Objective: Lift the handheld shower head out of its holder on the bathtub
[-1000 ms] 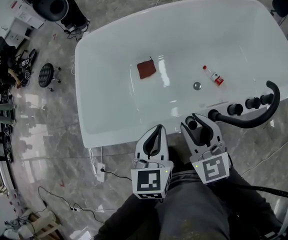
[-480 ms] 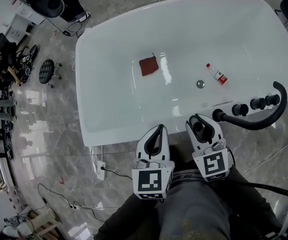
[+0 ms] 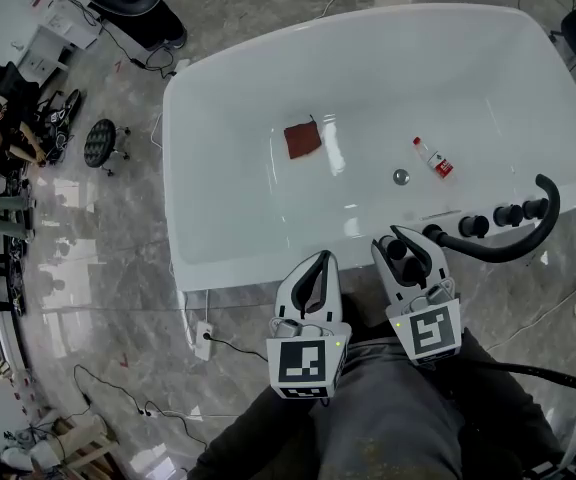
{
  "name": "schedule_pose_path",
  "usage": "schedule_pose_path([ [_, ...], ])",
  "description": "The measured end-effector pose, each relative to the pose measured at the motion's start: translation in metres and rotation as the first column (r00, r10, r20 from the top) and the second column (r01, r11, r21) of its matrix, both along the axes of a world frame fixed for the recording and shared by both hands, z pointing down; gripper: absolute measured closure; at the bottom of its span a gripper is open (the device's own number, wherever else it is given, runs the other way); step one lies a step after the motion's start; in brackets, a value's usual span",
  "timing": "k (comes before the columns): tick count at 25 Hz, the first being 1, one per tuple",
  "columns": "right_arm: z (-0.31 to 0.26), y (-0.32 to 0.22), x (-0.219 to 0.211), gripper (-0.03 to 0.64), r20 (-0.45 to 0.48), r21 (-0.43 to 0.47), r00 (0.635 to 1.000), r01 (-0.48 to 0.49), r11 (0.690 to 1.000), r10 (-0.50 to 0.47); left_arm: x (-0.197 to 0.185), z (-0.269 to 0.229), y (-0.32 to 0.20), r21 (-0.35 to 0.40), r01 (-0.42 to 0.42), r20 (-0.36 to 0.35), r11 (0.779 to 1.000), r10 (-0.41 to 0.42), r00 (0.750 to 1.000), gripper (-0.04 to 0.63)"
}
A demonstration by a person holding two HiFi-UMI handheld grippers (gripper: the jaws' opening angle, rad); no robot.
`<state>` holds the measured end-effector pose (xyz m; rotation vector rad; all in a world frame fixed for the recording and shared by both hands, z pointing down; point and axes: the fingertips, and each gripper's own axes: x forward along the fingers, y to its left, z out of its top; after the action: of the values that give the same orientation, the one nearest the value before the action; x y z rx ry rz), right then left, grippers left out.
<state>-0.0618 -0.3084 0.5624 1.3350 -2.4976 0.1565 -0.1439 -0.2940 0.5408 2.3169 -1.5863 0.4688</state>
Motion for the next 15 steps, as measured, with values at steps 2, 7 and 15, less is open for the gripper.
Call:
schedule_pose_path([
  [2,-0.025,0.001,0.003,0.485,-0.002,-0.001,1.0,0.002,1.0,-0.002,0.004,-0.024,-0.001,0.008,-0.004,-0.007,1.0,0.004,1.0,0.592],
  [7,-0.11,0.006,0.004,0.485,0.043,0.061,0.999,0.016,0.998,-0.019,0.009,-0.089,-0.009,0.046,-0.013,-0.021,0.999,0.014,1.0,0.592],
  [15,-0.197,0.015,-0.007,0.485,0.079,0.139,0.995,0.05,0.989,-0.061,0.008,-0.157,-0.009,0.137,0.004,-0.059,0.991,0.004,0.998,0.592],
])
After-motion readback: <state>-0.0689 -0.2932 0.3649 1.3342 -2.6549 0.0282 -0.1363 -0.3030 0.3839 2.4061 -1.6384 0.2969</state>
